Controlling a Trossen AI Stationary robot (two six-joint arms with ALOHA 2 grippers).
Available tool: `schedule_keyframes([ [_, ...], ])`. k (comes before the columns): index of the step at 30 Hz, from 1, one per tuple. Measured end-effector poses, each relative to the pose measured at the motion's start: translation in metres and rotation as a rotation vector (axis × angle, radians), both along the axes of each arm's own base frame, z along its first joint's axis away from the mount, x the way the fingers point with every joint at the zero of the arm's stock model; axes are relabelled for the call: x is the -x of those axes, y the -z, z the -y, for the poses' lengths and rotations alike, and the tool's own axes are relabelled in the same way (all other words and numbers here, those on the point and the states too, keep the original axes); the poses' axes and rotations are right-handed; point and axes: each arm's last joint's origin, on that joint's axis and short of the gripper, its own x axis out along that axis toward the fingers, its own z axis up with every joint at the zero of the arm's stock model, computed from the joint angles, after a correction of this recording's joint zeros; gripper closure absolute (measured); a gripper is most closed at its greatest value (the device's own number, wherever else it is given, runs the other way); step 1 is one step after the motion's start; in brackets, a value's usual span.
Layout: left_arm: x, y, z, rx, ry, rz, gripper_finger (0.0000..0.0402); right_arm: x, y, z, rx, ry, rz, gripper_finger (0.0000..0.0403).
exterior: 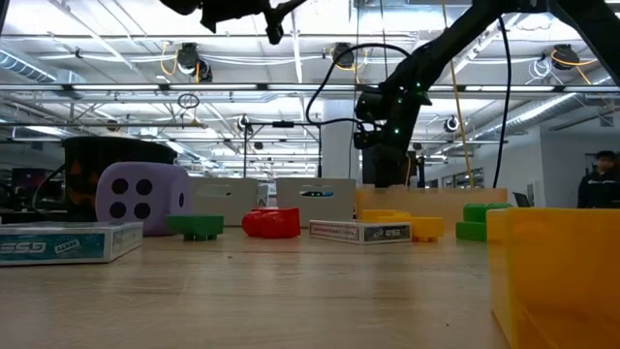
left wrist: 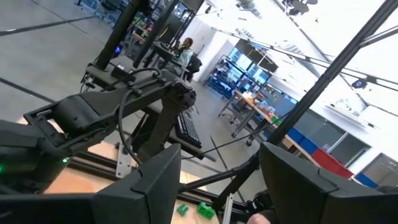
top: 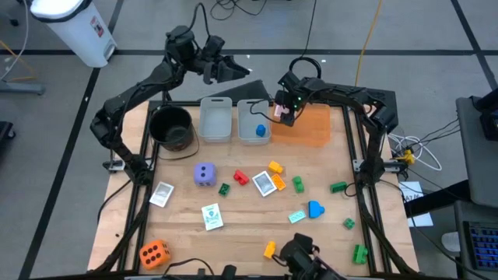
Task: Pick & Place Toys
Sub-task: Put the red playing card into the orange bin
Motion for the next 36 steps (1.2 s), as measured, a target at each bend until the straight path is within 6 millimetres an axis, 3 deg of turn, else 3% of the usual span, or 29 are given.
schedule_keyframes([
  [18,0.0,0.0,0.0,-0.014,-0.001,0.005,0.0176,0.007,0.035,0.003,-0.026,0.021,0.012,0.0093],
  [36,0.0,0.0,0.0,-0.026,-0.003,0.009,0.0176,0.004,0.035,0.006,0.021,0.027,0.065,0.009],
])
